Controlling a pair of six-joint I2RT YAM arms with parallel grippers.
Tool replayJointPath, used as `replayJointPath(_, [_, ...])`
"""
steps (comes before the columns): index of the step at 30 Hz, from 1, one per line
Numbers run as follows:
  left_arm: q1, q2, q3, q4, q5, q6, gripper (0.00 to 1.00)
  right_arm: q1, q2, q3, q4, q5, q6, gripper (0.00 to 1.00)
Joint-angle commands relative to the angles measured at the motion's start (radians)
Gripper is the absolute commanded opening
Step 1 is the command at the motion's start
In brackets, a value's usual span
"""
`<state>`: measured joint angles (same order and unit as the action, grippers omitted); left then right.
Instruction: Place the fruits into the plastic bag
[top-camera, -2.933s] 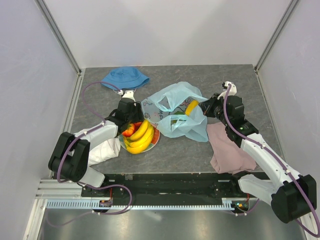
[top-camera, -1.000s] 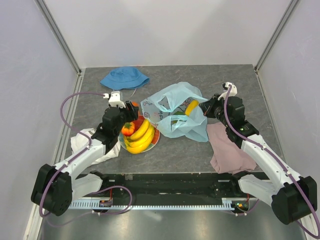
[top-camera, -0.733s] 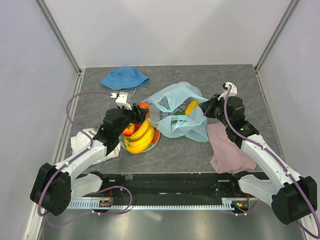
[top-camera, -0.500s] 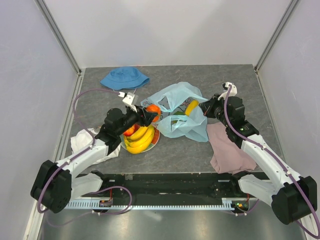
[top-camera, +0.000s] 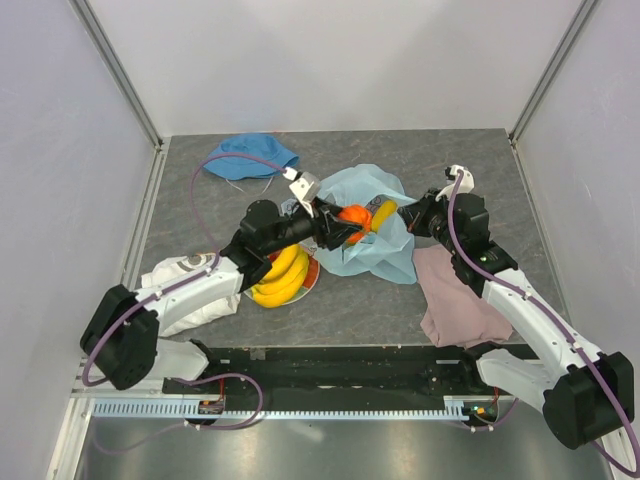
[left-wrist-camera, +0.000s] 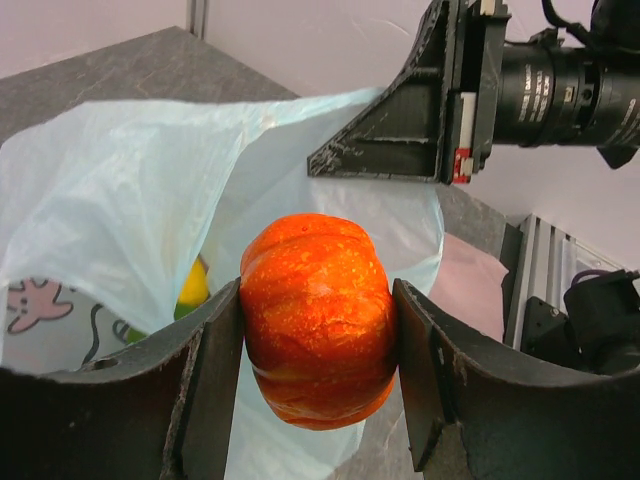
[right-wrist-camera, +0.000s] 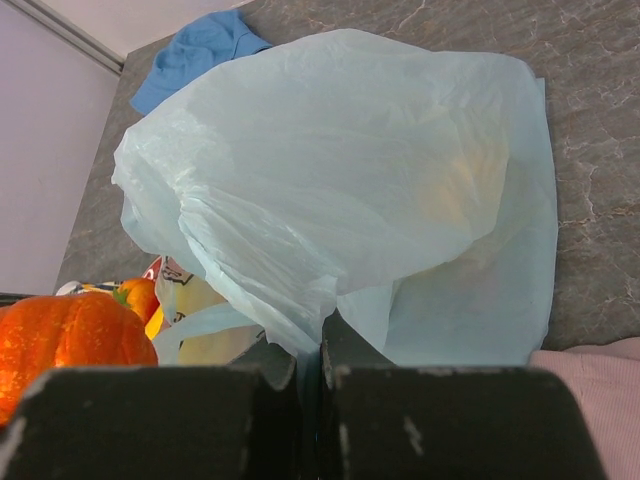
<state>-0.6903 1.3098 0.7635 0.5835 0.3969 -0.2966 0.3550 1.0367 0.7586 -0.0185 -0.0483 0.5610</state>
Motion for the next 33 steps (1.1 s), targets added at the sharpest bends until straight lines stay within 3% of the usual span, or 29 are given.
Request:
replayJointPath(1, [-0.029, 0.078, 0.105, 0.024, -0.026, 0.048, 0.52, -0.005, -0.024, -0.008, 0.02, -0.004, 0.01, 0.0])
replayJointPath(5, [-0.066, 0.135, 0.195, -0.111, -0.127, 0.163, 0.52, -0.004, -0.032, -0.008, -0.004, 0.004, 0.005, 0.0])
replayJointPath(9, [-0.072, 0.19, 0.244, -0.148, -0.18, 0.175, 0.5, -0.002, -0.03, -0.01, -0.011, 0.01, 0.004, 0.0])
replayJointPath(18, [-0.072, 0.342, 0.339, -0.252, -0.181, 0.183, 0.5, -0.004, -0.033, -0.005, -0.023, 0.014, -0.003, 0.0])
replayJointPath(33, [-0.072, 0.5, 0.373, -0.238, -0.142, 0.123, 0.5, -0.004, -0.024, -0.004, -0.024, 0.016, -0.001, 0.0])
